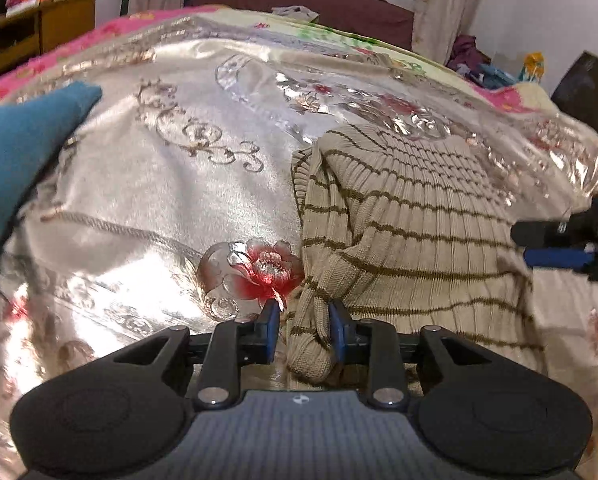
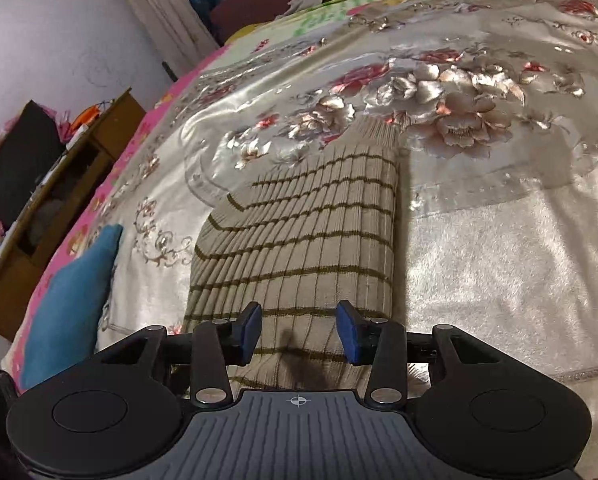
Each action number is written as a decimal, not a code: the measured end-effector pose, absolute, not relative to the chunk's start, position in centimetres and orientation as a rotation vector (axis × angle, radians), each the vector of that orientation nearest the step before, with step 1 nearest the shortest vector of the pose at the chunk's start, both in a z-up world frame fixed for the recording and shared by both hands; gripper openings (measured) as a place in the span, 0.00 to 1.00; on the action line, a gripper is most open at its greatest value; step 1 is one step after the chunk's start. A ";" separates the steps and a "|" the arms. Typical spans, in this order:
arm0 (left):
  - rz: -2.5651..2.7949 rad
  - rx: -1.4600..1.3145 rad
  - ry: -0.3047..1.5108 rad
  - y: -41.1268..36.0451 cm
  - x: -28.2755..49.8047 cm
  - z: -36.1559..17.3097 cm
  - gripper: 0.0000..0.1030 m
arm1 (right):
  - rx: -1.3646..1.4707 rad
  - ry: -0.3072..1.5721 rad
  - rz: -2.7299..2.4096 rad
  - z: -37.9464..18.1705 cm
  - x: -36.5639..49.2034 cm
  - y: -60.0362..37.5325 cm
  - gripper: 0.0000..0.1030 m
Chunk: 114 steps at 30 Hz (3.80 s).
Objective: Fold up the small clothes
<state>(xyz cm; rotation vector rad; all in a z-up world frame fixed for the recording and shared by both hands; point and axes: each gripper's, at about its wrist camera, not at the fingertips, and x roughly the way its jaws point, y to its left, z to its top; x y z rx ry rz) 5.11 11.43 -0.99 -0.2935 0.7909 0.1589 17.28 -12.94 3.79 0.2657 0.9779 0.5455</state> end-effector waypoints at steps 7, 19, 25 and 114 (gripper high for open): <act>0.172 -0.320 0.798 11.7 4.4 -0.9 0.34 | 0.215 0.925 0.578 5.3 19.2 -9.3 0.45; 0.148 -0.407 0.805 12.8 4.2 -1.2 0.34 | 0.098 1.009 0.635 1.4 23.0 2.2 0.46; 0.152 -0.441 0.798 13.6 4.2 -1.2 0.34 | 0.002 0.963 0.634 1.1 21.7 4.6 0.46; 0.213 -0.090 0.785 9.7 6.9 1.5 0.49 | 0.122 1.028 0.529 -0.4 13.5 -12.2 0.55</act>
